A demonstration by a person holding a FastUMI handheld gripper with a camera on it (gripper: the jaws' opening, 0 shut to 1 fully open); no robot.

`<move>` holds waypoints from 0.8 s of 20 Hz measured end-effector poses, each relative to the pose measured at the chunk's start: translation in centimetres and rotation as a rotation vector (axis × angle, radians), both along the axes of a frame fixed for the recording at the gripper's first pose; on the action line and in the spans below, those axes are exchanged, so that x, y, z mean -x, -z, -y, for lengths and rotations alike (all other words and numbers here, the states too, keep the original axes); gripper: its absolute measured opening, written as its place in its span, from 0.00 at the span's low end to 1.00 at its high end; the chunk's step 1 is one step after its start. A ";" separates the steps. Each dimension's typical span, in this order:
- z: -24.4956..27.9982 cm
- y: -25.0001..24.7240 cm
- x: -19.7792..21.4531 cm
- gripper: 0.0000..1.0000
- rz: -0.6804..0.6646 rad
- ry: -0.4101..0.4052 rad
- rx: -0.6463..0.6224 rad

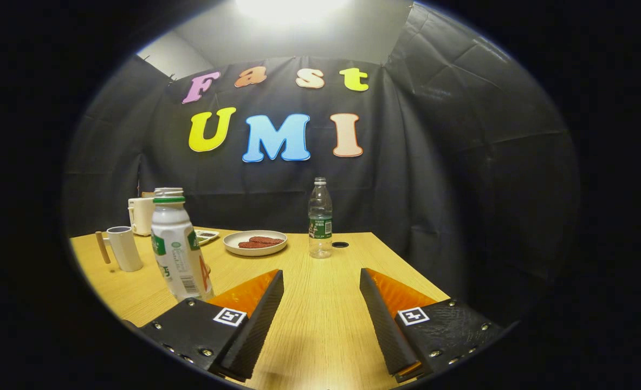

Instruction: Take the bottle from table, then pour the juice into the cup, finally place the bottle on the coaster

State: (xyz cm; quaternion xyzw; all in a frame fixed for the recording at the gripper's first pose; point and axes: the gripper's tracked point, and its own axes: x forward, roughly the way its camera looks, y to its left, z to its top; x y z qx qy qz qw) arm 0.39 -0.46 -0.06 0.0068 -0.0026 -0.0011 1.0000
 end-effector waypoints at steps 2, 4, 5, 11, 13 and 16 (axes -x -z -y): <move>0.0 0.2 0.2 0.86 -0.004 0.005 -0.014; -0.1 0.3 0.4 0.87 -0.013 0.010 -0.020; -0.1 0.1 0.4 0.86 -0.009 0.015 -0.010; 1.3 -3.1 1.6 0.87 0.075 0.056 0.087; 2.0 -4.9 2.2 0.86 0.111 0.084 0.095; 1.9 -6.5 3.8 0.86 0.126 0.095 0.077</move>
